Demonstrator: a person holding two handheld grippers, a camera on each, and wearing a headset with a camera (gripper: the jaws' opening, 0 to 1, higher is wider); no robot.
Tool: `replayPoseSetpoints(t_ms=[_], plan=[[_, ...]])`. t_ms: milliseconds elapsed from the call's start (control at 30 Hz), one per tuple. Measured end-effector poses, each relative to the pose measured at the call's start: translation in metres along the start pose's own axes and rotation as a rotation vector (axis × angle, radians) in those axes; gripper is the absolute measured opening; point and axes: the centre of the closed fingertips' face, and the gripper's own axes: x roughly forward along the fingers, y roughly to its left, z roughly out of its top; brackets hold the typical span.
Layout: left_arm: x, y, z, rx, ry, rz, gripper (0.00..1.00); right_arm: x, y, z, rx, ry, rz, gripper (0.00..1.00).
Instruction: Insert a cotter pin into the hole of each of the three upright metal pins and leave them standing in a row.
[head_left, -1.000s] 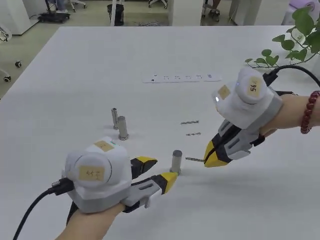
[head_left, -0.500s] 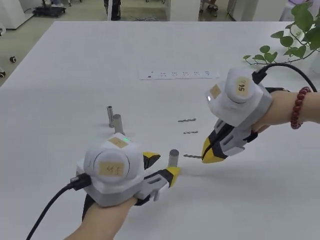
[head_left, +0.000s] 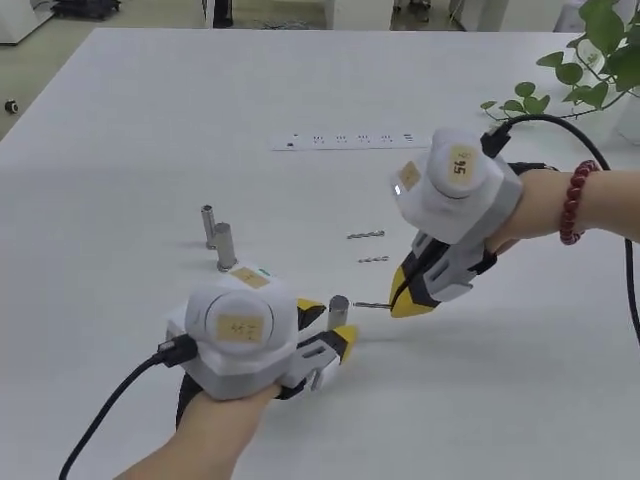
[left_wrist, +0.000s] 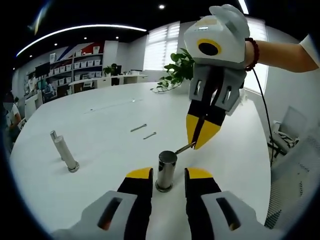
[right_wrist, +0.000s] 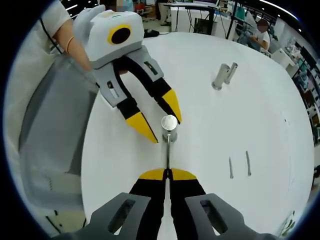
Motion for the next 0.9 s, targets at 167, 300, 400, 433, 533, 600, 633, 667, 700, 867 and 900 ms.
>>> replayPoseSetpoints(t_ms=[167, 300, 400, 433, 533, 600, 633, 667, 700, 867, 900], plan=[[0.0030, -0.0014, -0.0020, 0.009, 0.005, -0.002, 0.18, 0.0009, -0.0014, 0.0023, -0.014, 0.012, 0.005, 0.03], [0.0055, 0.0002, -0.0017, 0.005, 0.002, 0.003, 0.17, 0.0007, -0.0017, 0.0028, -0.029, 0.026, 0.006, 0.03], [0.0052, 0.0025, -0.0011, 0.007, 0.001, 0.015, 0.13, 0.0004, -0.0009, 0.0028, -0.032, 0.030, 0.010, 0.03], [0.0053, 0.0033, -0.0011, 0.008, 0.001, 0.018, 0.12, 0.0004, -0.0006, 0.0029, -0.033, 0.031, 0.011, 0.03], [0.0053, 0.0032, -0.0018, 0.018, 0.001, 0.014, 0.12, 0.0004, 0.0002, 0.0041, -0.034, 0.031, 0.013, 0.03], [0.0053, 0.0030, -0.0019, 0.027, 0.001, 0.012, 0.12, 0.0007, -0.0002, 0.0045, -0.040, 0.033, 0.012, 0.03], [0.0053, 0.0028, -0.0020, 0.032, 0.001, 0.010, 0.12, 0.0009, 0.0000, 0.0046, -0.043, 0.036, 0.013, 0.03], [0.0052, 0.0028, -0.0020, 0.033, 0.001, 0.010, 0.12, 0.0009, 0.0001, 0.0046, -0.045, 0.039, 0.014, 0.03], [0.0052, 0.0026, -0.0021, 0.035, 0.002, 0.009, 0.12, 0.0010, -0.0003, 0.0048, -0.047, 0.042, 0.013, 0.03], [0.0048, 0.0028, -0.0021, 0.047, -0.007, 0.009, 0.11, 0.0009, -0.0012, 0.0049, -0.063, 0.066, 0.008, 0.03], [0.0049, 0.0031, -0.0022, 0.043, -0.009, 0.007, 0.11, 0.0012, -0.0022, 0.0047, -0.070, 0.071, 0.006, 0.03]])
